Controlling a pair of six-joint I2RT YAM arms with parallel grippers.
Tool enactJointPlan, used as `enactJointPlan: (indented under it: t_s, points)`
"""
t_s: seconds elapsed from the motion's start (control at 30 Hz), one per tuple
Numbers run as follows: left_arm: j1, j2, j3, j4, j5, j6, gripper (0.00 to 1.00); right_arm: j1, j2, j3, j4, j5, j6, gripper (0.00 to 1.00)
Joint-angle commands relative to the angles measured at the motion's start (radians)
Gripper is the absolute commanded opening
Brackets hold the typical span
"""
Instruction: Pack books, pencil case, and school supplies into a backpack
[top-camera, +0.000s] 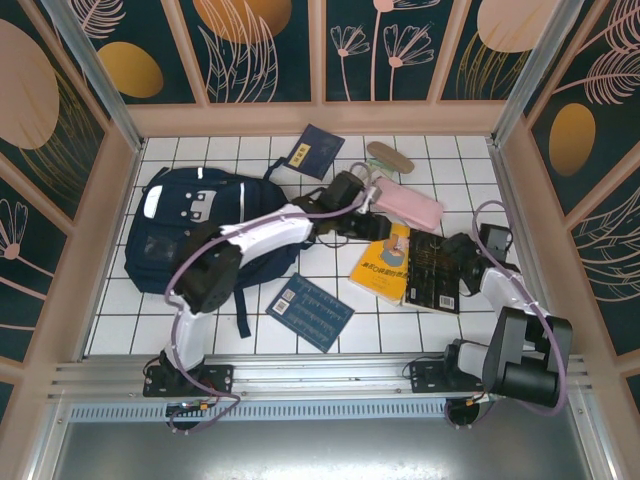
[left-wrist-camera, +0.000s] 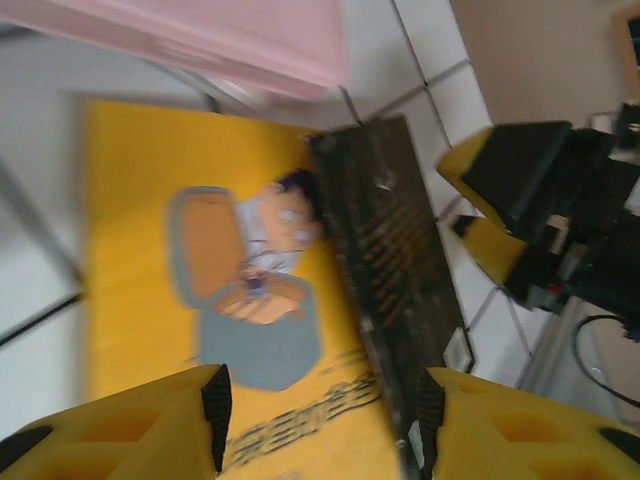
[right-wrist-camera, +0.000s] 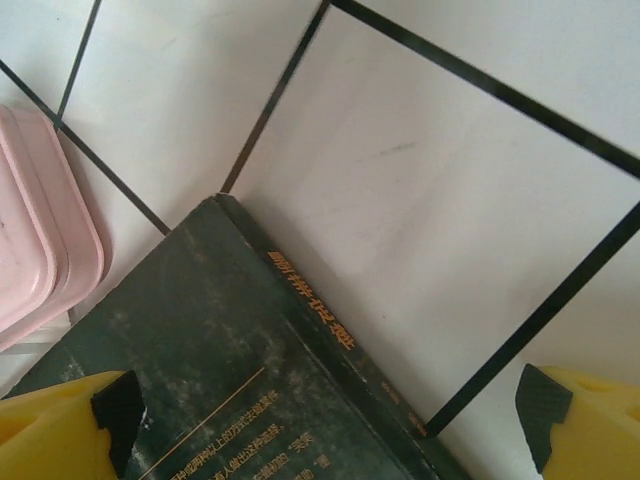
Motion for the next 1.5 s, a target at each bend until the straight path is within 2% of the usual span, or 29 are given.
enactJointPlan:
  t_s: [0.0, 0.1, 0.2, 0.47, 0.73, 0.93, 1.0, 1.07, 1.2, 1.4, 1.47]
  points:
    - [0.008, 0.103, 0.099, 0.085, 0.1, -0.086, 0.54, -0.049, 0.022, -0.047, 0.13, -0.237, 0.005, 0.98]
    - [0.006, 0.152, 0.122, 0.057, 0.107, -0.078, 0.54, -0.056, 0.109, -0.051, 0.162, -0.353, -0.018, 0.98]
    - [0.007, 0.151, 0.117, -0.019, 0.042, -0.019, 0.54, -0.024, 0.151, -0.065, 0.193, -0.436, -0.018, 0.96]
    - [0.024, 0.042, 0.057, -0.195, -0.185, 0.131, 0.54, 0.202, 0.142, -0.019, 0.14, -0.497, -0.048, 0.92]
    - [0.034, -0.052, -0.021, -0.21, -0.246, 0.159, 0.54, 0.249, 0.062, -0.03, 0.111, -0.554, -0.07, 0.9]
    - [0.05, -0.14, -0.099, -0.228, -0.368, 0.171, 0.52, 0.222, 0.036, -0.039, 0.057, -0.418, -0.074, 0.9]
    - [0.066, -0.181, -0.128, -0.229, -0.399, 0.17, 0.52, 0.217, 0.028, -0.05, 0.074, -0.414, -0.065, 0.9]
    - [0.069, -0.217, -0.161, -0.192, -0.377, 0.168, 0.52, 0.218, 0.027, -0.067, 0.121, -0.442, -0.048, 0.9]
    - [0.058, -0.185, -0.2, -0.094, -0.181, 0.117, 0.51, 0.227, 0.072, -0.089, 0.212, -0.514, -0.014, 0.9]
    - [0.014, -0.088, -0.195, -0.051, -0.16, 0.101, 0.49, 0.267, 0.092, -0.092, 0.26, -0.542, 0.005, 0.89]
    - [0.014, -0.063, -0.194, -0.064, -0.198, 0.105, 0.46, 0.27, 0.091, -0.094, 0.266, -0.559, 0.008, 0.89]
